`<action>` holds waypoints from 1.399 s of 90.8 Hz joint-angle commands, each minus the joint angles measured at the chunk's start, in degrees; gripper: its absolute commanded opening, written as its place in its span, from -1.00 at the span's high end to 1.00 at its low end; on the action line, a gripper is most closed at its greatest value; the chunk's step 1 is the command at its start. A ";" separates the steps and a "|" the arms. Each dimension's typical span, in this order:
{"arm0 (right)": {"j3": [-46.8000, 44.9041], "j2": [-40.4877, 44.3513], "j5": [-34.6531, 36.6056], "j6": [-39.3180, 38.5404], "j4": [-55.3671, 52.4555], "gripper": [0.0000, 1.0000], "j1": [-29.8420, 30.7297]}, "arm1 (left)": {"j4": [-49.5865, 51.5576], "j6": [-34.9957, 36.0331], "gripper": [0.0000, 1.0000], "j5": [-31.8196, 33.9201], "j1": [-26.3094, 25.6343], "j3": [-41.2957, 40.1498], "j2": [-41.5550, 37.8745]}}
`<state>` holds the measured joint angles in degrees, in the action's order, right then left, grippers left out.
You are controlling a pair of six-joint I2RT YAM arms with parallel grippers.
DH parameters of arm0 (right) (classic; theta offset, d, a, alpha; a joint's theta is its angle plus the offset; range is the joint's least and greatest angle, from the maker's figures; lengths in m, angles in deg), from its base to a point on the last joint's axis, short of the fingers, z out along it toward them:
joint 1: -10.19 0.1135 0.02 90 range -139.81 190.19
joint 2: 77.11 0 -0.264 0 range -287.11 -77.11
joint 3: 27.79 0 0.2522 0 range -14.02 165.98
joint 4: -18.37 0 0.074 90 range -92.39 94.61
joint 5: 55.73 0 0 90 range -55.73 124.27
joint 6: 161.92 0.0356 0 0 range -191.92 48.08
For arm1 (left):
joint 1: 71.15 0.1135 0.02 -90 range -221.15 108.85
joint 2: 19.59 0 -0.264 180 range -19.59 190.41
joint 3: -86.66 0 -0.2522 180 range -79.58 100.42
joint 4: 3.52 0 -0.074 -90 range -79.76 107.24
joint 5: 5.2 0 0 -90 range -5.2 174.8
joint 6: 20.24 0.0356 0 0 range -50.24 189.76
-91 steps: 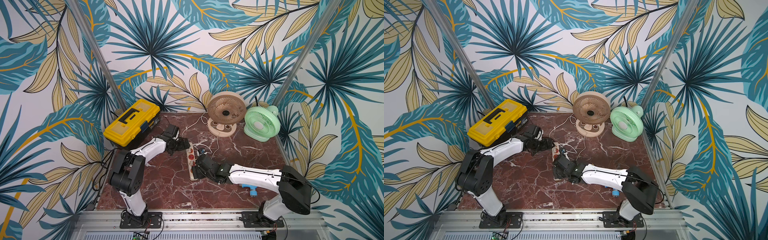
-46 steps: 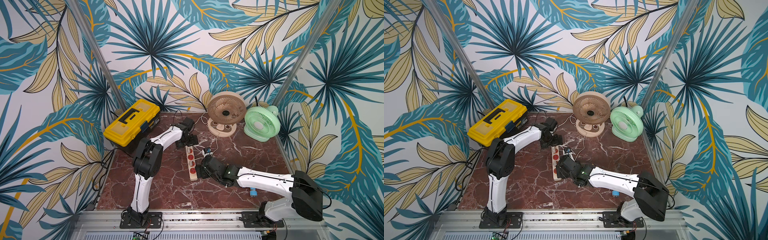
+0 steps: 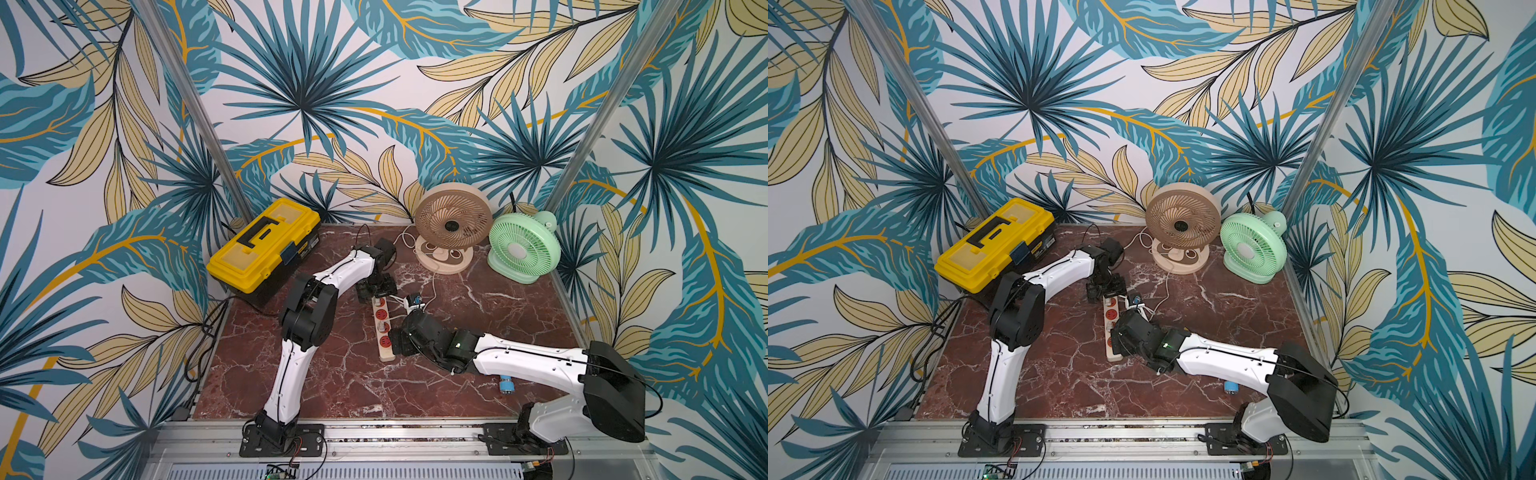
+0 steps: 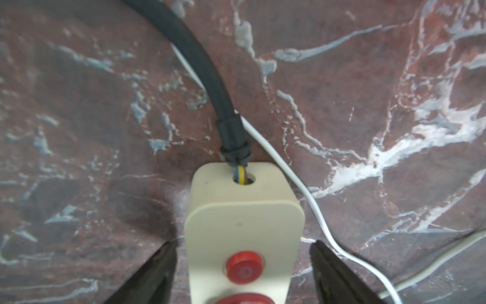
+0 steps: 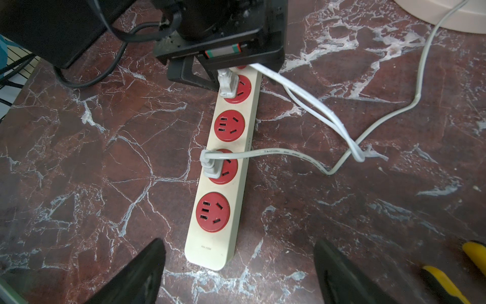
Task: Unplug the desk fan from the power strip
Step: Remove the plug from the socket.
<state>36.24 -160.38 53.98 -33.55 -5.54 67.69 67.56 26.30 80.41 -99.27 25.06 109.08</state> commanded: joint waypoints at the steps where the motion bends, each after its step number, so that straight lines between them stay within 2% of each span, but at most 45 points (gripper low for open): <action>1: 0.81 -1.45 0.29 1.09 0.12 -0.82 0.25 | 1.94 -0.98 -0.43 1.10 -0.09 1.00 1.51; 5: 1.17 -1.89 0.12 1.16 0.07 -0.82 0.21 | 1.58 -1.26 -0.24 0.77 -0.02 0.86 1.84; 18: 2.51 -3.76 -0.29 1.44 0.05 -0.82 0.27 | -0.64 -1.82 0.69 -2.63 -0.01 -0.12 2.99; 25: 3.52 -5.26 -0.50 1.64 -0.18 -0.81 0.34 | -0.83 -2.18 0.99 -3.19 -0.03 -0.27 3.45; 41: 6.32 -8.56 -0.37 1.94 -0.63 -0.77 0.81 | -0.83 -3.82 1.00 0.49 -0.09 -2.51 2.07; 51: 8.76 -10.88 0.22 1.55 -1.63 -0.71 1.16 | -0.63 -3.86 1.00 0.60 -0.09 -2.60 2.34; 72: 13.47 -15.67 0.77 -0.64 -5.14 -0.27 1.46 | 0.67 -1.90 1.00 2.43 -0.18 -2.08 3.39; 103: 17.89 -21.67 3.97 -1.06 -6.85 -0.17 1.49 | 0.12 -2.34 1.00 2.57 -0.18 -2.86 3.83; 127: 19.10 -24.70 7.24 -2.49 -3.50 0.08 1.32 | 0.07 -2.24 1.00 2.48 -0.23 -2.86 4.10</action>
<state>54.77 -183.52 58.50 -35.28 -10.15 68.85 67.52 24.33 81.31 -99.51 24.91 109.23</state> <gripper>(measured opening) 0.469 0.499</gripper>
